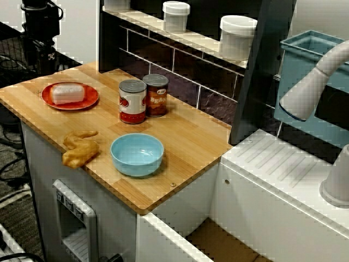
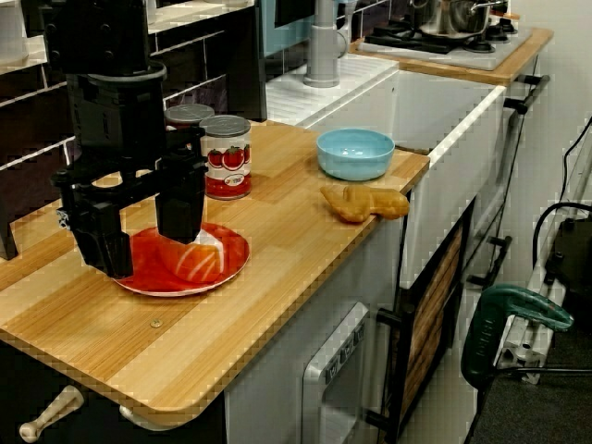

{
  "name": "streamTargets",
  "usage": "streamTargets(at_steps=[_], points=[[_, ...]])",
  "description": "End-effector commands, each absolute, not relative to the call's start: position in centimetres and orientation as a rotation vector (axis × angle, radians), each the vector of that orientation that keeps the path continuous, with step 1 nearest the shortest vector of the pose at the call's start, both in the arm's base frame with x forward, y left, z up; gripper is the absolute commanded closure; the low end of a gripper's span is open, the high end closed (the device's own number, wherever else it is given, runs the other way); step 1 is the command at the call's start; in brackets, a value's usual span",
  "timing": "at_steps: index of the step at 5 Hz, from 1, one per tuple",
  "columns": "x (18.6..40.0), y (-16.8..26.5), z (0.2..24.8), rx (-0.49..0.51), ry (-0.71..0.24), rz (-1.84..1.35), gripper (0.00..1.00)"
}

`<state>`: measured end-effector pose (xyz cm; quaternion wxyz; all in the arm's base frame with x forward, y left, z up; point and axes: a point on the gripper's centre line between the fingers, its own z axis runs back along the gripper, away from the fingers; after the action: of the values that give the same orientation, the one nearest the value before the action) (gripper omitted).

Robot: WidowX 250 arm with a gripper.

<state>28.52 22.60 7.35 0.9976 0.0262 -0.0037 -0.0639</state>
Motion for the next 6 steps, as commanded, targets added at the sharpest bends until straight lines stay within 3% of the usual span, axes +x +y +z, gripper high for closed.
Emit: streamTargets(at_steps=[1,6], points=[[28.9,24.7,8.4,0.105,-0.006,-0.144,0.0],[28.5,26.3,6.8,0.183,0.039,-0.134,0.0]])
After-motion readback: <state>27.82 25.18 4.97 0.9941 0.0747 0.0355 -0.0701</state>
